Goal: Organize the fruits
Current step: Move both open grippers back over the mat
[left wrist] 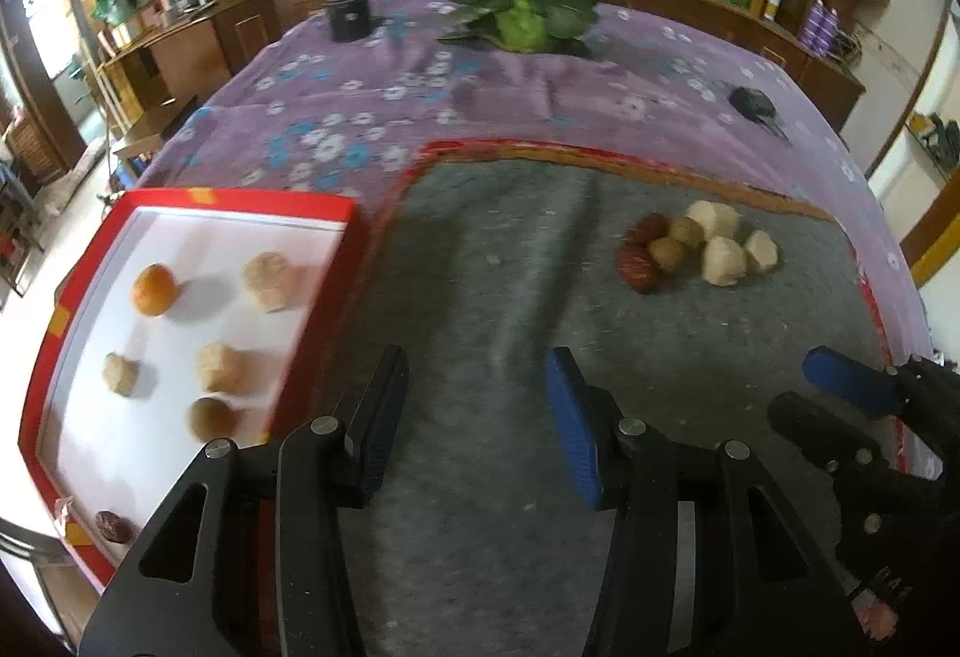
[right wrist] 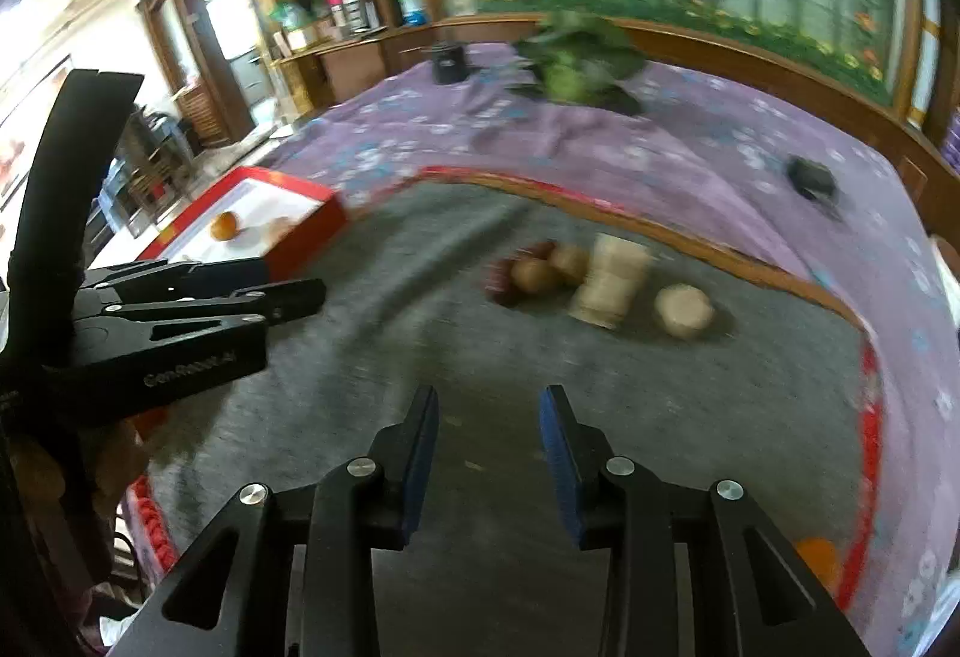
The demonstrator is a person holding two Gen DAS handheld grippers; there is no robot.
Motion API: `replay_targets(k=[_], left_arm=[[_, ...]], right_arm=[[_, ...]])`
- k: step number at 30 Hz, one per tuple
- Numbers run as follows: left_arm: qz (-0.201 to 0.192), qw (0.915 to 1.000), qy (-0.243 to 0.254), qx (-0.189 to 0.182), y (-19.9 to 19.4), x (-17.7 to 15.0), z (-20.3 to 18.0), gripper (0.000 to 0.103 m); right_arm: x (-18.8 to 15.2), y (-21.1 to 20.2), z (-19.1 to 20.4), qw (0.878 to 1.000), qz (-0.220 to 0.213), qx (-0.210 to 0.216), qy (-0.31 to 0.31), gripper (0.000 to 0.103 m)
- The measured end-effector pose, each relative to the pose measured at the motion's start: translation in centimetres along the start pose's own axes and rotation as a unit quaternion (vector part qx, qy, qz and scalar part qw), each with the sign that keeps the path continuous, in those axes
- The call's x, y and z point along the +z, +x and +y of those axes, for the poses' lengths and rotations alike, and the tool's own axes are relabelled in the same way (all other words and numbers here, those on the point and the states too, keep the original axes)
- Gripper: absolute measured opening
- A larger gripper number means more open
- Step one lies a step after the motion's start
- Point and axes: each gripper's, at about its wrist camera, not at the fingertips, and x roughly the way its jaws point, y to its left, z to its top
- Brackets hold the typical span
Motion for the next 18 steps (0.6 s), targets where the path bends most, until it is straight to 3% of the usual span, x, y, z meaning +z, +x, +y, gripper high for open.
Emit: replay_targets(k=[3,18], left_arm=[[0.008,0.9999,0.007,-0.009,0.7,0.3,-1.5,0.047],[0.038,0.9980,0.033,-0.039,4.9,2.8,-5.4,0.047]], right_arm=[[-0.7,-0.6,-2.0,1.000,-0.002,-0.011,0.018,0.043],[-1.4,0.2,-6.1,0.999,0.003,0.005,0.053,0.043]])
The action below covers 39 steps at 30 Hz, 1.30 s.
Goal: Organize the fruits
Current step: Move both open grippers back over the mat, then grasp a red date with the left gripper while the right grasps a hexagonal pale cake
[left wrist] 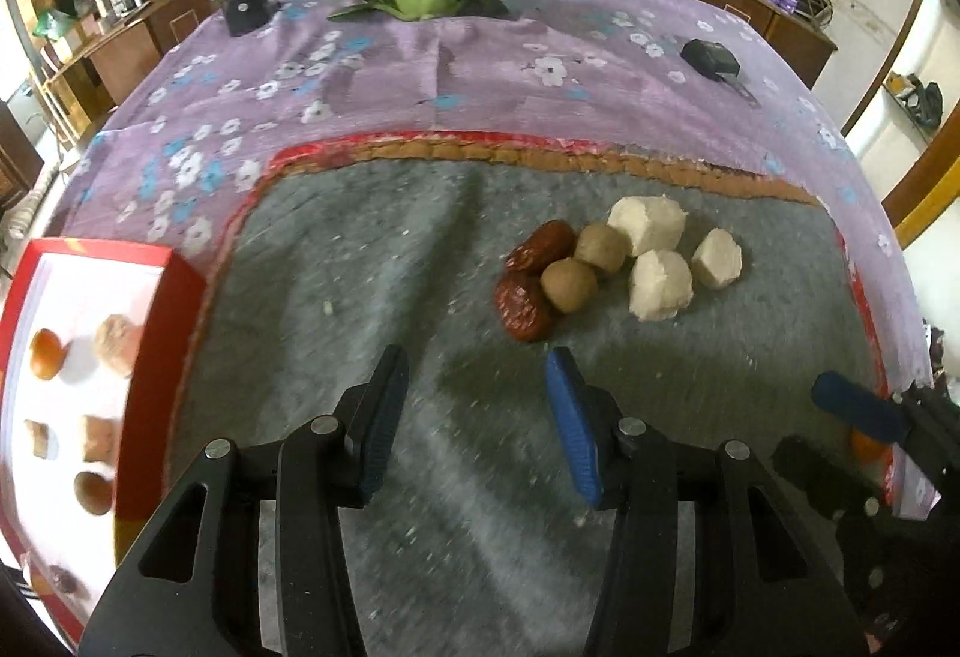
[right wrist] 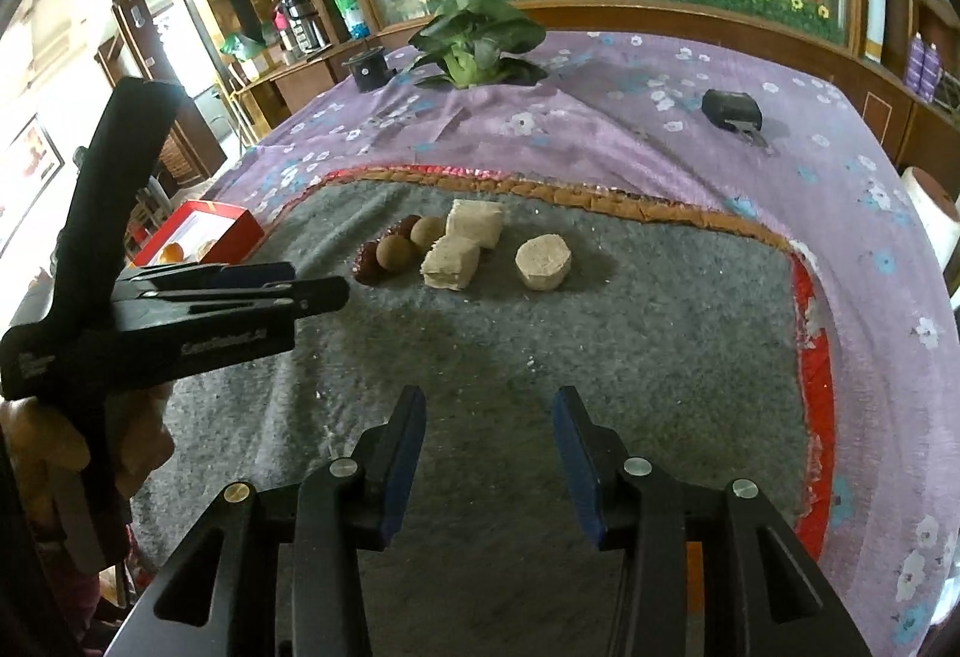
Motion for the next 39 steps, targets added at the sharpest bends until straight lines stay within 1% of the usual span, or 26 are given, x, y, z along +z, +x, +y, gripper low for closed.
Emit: replay_targets(k=[5,8,14,18,20,21,22,24,25,32,35,37,38,39], left_arm=[[-0.001,1.0000,0.004,-0.008,1.1,1.0,-0.7,0.047],[0.006,0.9999,0.009,-0.005,1.9,1.3,-0.8,0.047],[0.003,0.9996,0.016,-0.022,1.8,1.5,-0.2,0.047],[-0.002,0.9993,0.028,-0.024,1.9,1.3,-0.2,0.047],[-0.003,0.9994,0.023,-0.027,1.9,1.5,-0.1,0.045],[-0.005,0.9994,0.023,-0.025,2.0,1.5,0.0,0.037],[-0.007,0.9994,0.023,-0.025,2.0,1.6,0.1,0.027],[-0.008,0.9994,0.025,-0.023,2.0,1.7,0.3,0.020],[-0.008,0.9993,0.028,-0.025,1.9,1.6,0.4,0.018],[-0.019,0.9997,0.014,-0.010,0.5,0.6,1.9,0.018],[-0.019,0.9997,0.009,-0.010,0.1,0.2,2.4,0.018],[-0.019,0.9997,0.009,-0.010,0.0,0.1,2.4,0.018],[-0.019,0.9997,0.010,-0.011,-0.1,0.0,2.5,0.018],[-0.020,0.9997,0.009,-0.009,-0.2,-0.1,2.5,0.018]], right_arm=[[0.4,0.4,-0.2,1.000,0.000,0.006,0.001,0.043],[0.7,0.7,-0.3,1.000,0.002,0.008,0.002,0.043],[1.3,1.5,0.0,1.000,0.004,0.012,-0.003,0.044],[1.5,2.0,0.1,1.000,0.008,0.010,-0.007,0.044],[1.6,2.1,0.1,1.000,0.010,0.010,-0.007,0.044],[1.6,2.1,0.1,1.000,0.010,0.010,-0.007,0.044],[1.6,2.1,0.1,1.000,0.010,0.009,-0.007,0.044],[1.7,2.1,0.1,1.000,0.008,0.008,-0.005,0.044],[1.8,2.1,0.2,1.000,0.008,0.009,-0.005,0.044],[3.6,2.8,1.2,1.000,-0.007,0.022,0.005,0.043],[4.9,3.7,1.7,1.000,-0.016,0.009,0.020,0.044],[5.7,4.8,2.0,1.000,-0.012,0.005,0.024,0.044],[5.8,5.5,2.1,1.000,-0.002,-0.011,0.018,0.043],[5.7,6.0,2.0,0.999,0.009,-0.038,0.012,0.043]])
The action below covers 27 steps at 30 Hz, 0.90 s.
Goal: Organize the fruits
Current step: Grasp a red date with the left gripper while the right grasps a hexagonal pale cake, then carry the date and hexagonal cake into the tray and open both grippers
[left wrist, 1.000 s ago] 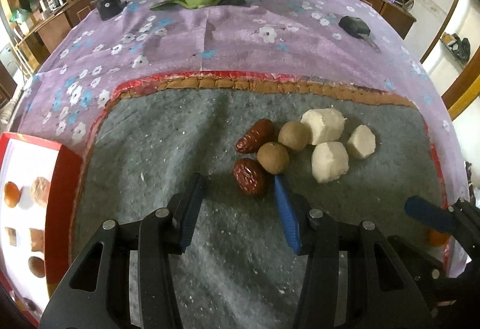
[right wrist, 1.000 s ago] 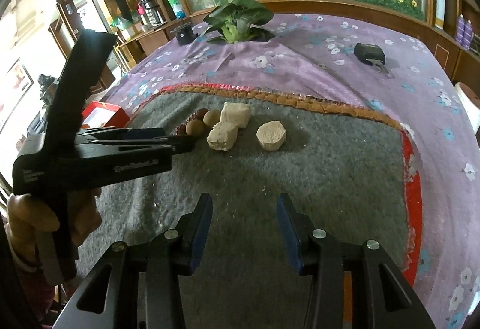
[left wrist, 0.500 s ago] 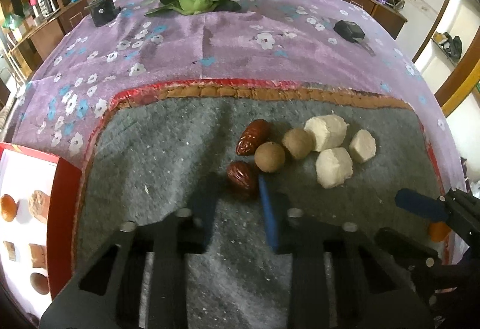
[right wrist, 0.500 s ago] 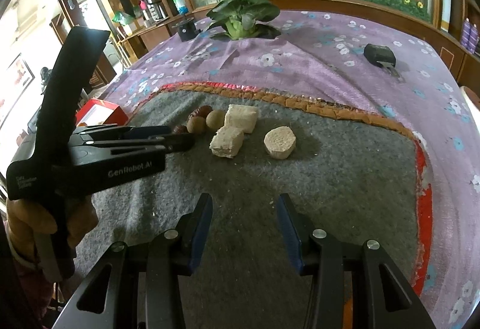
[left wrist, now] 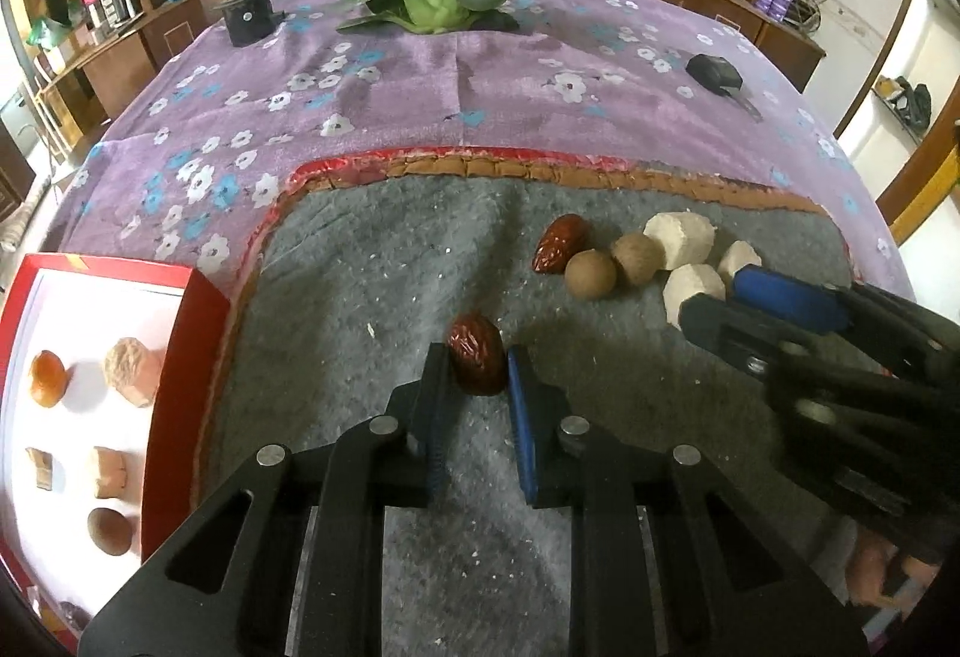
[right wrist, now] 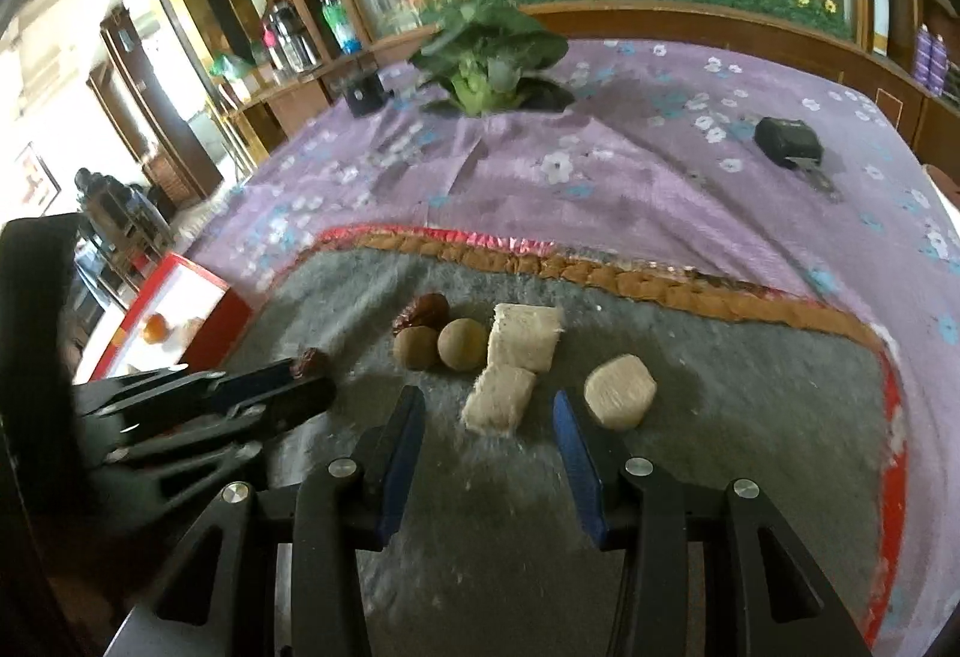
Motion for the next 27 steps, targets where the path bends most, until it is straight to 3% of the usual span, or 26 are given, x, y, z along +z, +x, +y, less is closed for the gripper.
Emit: replay_targets(k=[3,6,10,15,19,22,25,27], left_arm=[[-0.009,0.9999,0.003,0.005,-0.6,-0.1,0.3,0.018],[-0.014,0.9999,0.004,0.001,-0.8,-0.1,0.3,0.018],[-0.012,0.9999,-0.002,-0.005,-0.7,-0.1,0.3,0.018],[-0.009,0.9999,-0.005,-0.003,-0.8,-0.3,0.3,0.018],[-0.012,0.9999,-0.005,0.000,-1.1,-0.4,0.4,0.018],[-0.013,0.9999,-0.005,0.000,-1.3,-0.6,0.5,0.018],[-0.012,0.9999,-0.008,0.004,-1.4,-0.9,0.8,0.018],[-0.013,0.9998,-0.010,0.007,-1.5,-1.1,0.9,0.018]], right_arm=[[-0.6,-1.1,-1.7,0.999,0.000,0.008,0.032,0.041],[-1.3,-2.7,-2.8,0.999,-0.008,-0.039,0.032,0.042],[-2.0,-3.5,-2.7,1.000,-0.007,0.000,0.031,0.042],[-1.7,-1.8,-0.9,1.000,-0.005,0.013,0.002,0.042],[-0.8,0.0,0.3,0.999,-0.011,-0.018,-0.028,0.042],[-1.0,0.6,0.4,0.999,0.001,-0.024,-0.043,0.026],[-1.5,-0.5,0.0,0.999,0.000,0.006,-0.034,0.026],[-1.9,-1.2,0.0,0.999,-0.003,0.002,-0.033,0.026]])
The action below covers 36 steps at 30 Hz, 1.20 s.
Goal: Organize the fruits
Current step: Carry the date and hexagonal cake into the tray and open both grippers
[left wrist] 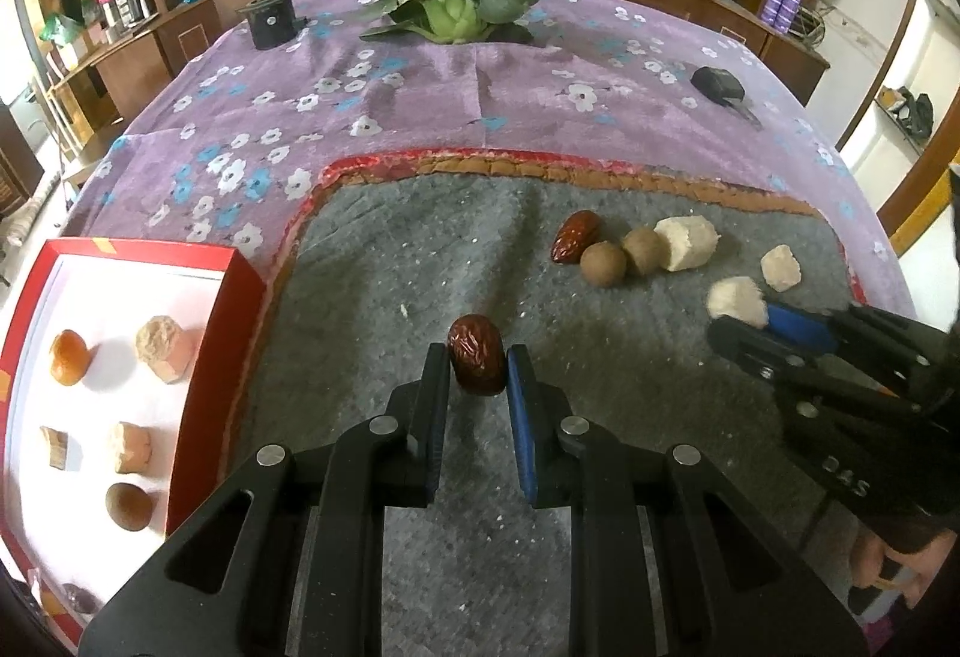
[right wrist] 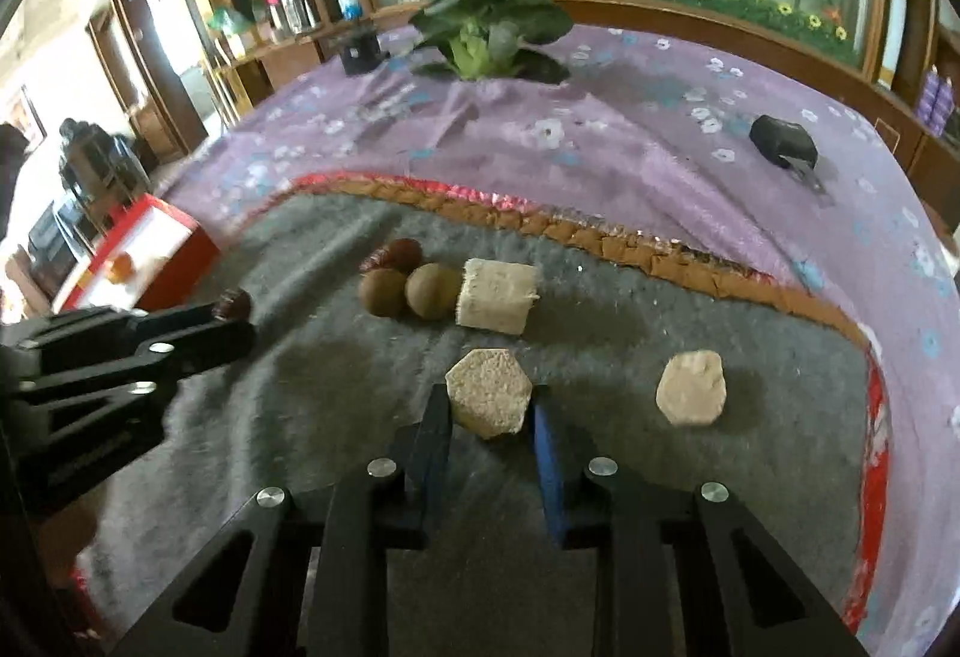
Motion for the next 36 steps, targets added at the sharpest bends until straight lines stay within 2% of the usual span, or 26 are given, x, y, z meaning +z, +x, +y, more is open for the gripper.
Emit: replay_targets(k=[9,16,36], left_arm=[[-0.017,0.9995,-0.001,0.027,-2.3,-1.4,0.5,0.018],[-0.033,0.9984,-0.007,0.044,-4.5,-2.8,1.7,0.018],[-0.052,0.9922,-0.070,0.089,-8.5,-6.2,9.4,0.018]], right_arm=[[-1.0,-2.6,1.9,1.000,-0.011,0.021,-0.004,0.026],[-1.6,-3.6,5.5,0.999,-0.012,0.033,-0.035,0.025],[-1.8,-4.0,15.9,0.990,-0.013,0.078,-0.116,0.025]])
